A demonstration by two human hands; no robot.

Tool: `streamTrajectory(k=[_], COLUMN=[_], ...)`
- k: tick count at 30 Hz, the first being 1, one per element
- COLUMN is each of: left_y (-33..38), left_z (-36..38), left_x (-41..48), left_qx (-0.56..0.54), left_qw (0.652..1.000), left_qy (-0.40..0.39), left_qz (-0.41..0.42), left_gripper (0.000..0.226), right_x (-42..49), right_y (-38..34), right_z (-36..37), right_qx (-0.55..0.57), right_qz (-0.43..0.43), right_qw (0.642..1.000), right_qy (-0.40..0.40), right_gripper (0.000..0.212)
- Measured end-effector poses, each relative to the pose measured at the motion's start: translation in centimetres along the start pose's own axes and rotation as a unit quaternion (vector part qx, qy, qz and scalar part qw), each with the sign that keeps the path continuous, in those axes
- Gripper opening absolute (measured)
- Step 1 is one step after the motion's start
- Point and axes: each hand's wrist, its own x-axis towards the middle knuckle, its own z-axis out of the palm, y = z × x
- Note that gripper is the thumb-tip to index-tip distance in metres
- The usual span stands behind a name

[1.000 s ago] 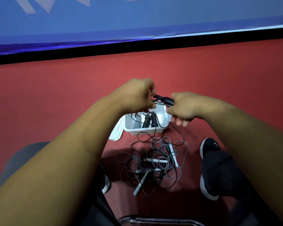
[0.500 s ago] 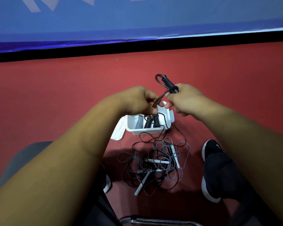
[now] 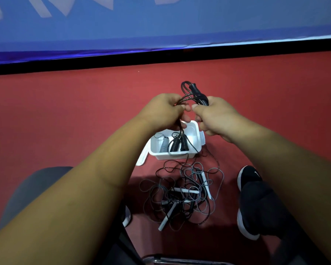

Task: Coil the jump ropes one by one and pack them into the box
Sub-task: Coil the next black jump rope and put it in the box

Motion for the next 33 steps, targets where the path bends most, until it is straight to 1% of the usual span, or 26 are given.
streamTrajectory(k=[3, 6, 7, 9, 10, 12, 15, 16, 18, 20, 21, 23, 24, 25, 27, 28, 29, 30, 31, 32, 33], left_y=[-0.2, 0.2, 0.5, 0.6, 0.6, 0.3, -0.5, -0.9, -1.6, -2.0, -2.0, -1.9, -1.9, -1.8, -1.4, -0.9, -0.3, 0.4, 0.9, 1.4, 1.5], left_z=[-1.0, -1.6, -1.6, -1.6, -1.6, -1.9, -2.7, -2.9, -2.8, -2.1, -1.6, -0.9, -0.7, -0.9, -1.5, -1.8, -2.2, -2.4, -2.7, -2.8, -3.1], left_x=[-0.1, -0.3, -0.4, -0.3, -0.2, -0.1, 0.0, 0.1, 0.1, 0.0, -0.1, 0.0, 0.2, 0.4, 0.6, 0.6, 0.6, 0.4, 0.2, -0.1, -0.3], left_qx=[-0.026, -0.044, -0.067, -0.122, -0.128, -0.084, 0.044, 0.089, 0.149, 0.17, 0.158, 0.126, 0.124, 0.134, 0.14, 0.112, 0.054, -0.026, -0.105, -0.159, -0.18], left_qw=[0.998, 0.993, 0.991, 0.985, 0.984, 0.989, 0.994, 0.992, 0.985, 0.978, 0.979, 0.985, 0.987, 0.989, 0.987, 0.987, 0.989, 0.99, 0.987, 0.981, 0.978], left_qy=[-0.03, -0.044, -0.055, -0.076, -0.084, -0.088, -0.068, -0.068, -0.091, -0.111, -0.113, -0.093, -0.065, -0.025, 0.075, 0.114, 0.132, 0.129, 0.109, 0.085, 0.063], left_qz=[0.045, 0.098, 0.106, 0.096, 0.089, 0.085, 0.076, 0.061, 0.009, -0.039, -0.057, -0.074, -0.073, -0.059, -0.003, 0.022, 0.04, 0.05, 0.057, 0.067, 0.083], left_gripper=[0.013, 0.008, 0.013, 0.034, 0.038, 0.035, 0.026, 0.024, 0.024, 0.026, 0.026, 0.027, 0.029, 0.03, 0.031, 0.031, 0.032, 0.03, 0.026, 0.022, 0.018], right_x=[0.2, 0.3, 0.4, 0.5, 0.5, 0.5, 0.2, 0.1, -0.3, -0.7, -0.8, -1.0, -1.1, -1.1, -1.2, -1.2, -1.2, -1.2, -1.2, -1.1, -1.0], right_y=[-0.1, -0.2, -0.2, -0.1, -0.1, -0.4, -0.7, -0.7, -0.5, -0.3, -0.3, -0.7, -0.9, -1.2, -1.9, -2.2, -2.4, -2.5, -2.5, -2.5, -2.4], right_z=[-0.3, -0.4, -0.5, -0.5, -0.5, -0.8, -1.4, -1.5, -1.2, -0.8, -0.7, -0.6, -0.7, -0.8, -1.2, -1.4, -1.6, -1.8, -2.0, -2.2, -2.2], right_qx=[0.005, -0.022, -0.035, -0.062, -0.065, -0.053, -0.049, -0.056, -0.066, -0.06, -0.052, -0.013, 0.024, 0.067, 0.149, 0.182, 0.207, 0.225, 0.239, 0.249, 0.258], right_qz=[-0.002, -0.006, -0.008, -0.014, -0.016, -0.021, -0.031, -0.035, -0.035, -0.025, -0.019, -0.01, -0.006, -0.002, 0.008, 0.014, 0.02, 0.026, 0.03, 0.034, 0.038], right_qw=[1.0, 0.999, 0.999, 0.997, 0.997, 0.998, 0.998, 0.998, 0.997, 0.997, 0.998, 0.999, 0.999, 0.996, 0.987, 0.981, 0.975, 0.971, 0.968, 0.965, 0.963], right_qy=[0.023, 0.026, 0.027, 0.035, 0.037, 0.038, 0.027, 0.014, -0.021, -0.04, -0.043, -0.045, -0.048, -0.053, -0.068, -0.072, -0.073, -0.074, -0.074, -0.073, -0.07], right_gripper=[0.011, 0.012, 0.013, 0.02, 0.022, 0.021, 0.009, 0.006, 0.002, 0.001, 0.002, 0.003, 0.002, 0.003, 0.006, 0.006, 0.007, 0.007, 0.006, 0.005, 0.004])
